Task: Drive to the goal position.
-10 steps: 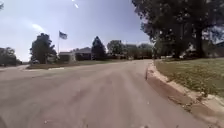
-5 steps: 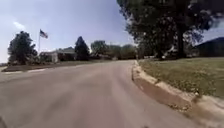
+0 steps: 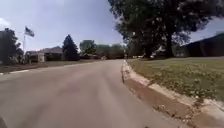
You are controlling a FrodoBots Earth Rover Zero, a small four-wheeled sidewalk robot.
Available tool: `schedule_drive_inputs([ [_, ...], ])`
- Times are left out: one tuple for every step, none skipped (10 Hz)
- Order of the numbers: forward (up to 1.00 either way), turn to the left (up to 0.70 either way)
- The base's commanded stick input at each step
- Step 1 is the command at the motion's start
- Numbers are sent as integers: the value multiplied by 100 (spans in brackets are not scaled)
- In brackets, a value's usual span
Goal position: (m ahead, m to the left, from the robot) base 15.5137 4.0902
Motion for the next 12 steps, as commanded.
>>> schedule_drive_inputs([
  [70,0],
  [70,0],
  [70,0],
  [70,0],
  [70,0],
  [70,0],
  [70,0],
  [70,0],
  [70,0],
  [70,0],
  [70,0],
  [70,0],
])
